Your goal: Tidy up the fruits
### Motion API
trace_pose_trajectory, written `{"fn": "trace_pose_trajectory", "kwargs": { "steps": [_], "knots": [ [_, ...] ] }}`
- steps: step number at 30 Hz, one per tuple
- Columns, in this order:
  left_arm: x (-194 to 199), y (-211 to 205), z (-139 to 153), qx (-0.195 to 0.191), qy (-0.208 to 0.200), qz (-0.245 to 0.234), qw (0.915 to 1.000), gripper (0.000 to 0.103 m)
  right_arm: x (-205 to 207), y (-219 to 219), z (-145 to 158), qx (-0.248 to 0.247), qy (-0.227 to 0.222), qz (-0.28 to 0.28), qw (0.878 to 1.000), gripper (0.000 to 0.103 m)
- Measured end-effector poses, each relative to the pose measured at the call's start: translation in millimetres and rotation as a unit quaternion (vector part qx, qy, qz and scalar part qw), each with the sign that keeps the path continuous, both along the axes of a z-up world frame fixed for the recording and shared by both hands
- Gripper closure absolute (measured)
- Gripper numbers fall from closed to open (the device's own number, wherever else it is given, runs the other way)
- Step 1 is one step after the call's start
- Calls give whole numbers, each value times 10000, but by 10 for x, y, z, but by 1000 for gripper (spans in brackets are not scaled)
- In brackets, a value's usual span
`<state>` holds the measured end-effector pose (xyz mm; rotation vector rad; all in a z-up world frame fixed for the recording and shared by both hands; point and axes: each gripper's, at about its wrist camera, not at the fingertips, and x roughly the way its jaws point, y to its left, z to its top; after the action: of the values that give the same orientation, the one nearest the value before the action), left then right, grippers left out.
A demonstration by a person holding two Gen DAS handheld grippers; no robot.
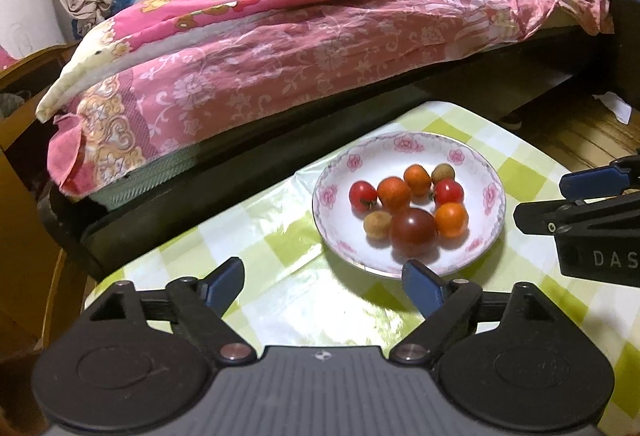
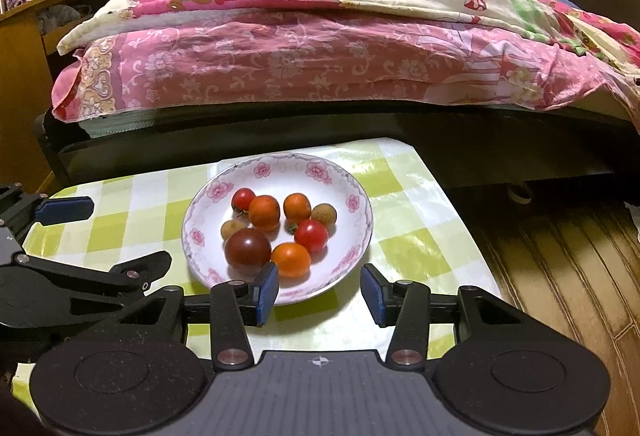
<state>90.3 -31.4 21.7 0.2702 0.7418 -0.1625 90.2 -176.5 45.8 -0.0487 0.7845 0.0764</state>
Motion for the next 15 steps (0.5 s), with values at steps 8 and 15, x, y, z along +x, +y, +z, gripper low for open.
{"fn": "trace_pose_trajectory", "kwargs": {
  "steps": [8, 15],
  "knots": [
    [-276, 63, 56, -107, -9, 117, 9999, 3, -280, 19, 16, 104, 91, -56, 9999, 61],
    [-530, 94, 97, -101, 0, 232, 9997, 0, -561, 88, 26, 212, 156, 18, 9997, 56]
  ]
}}
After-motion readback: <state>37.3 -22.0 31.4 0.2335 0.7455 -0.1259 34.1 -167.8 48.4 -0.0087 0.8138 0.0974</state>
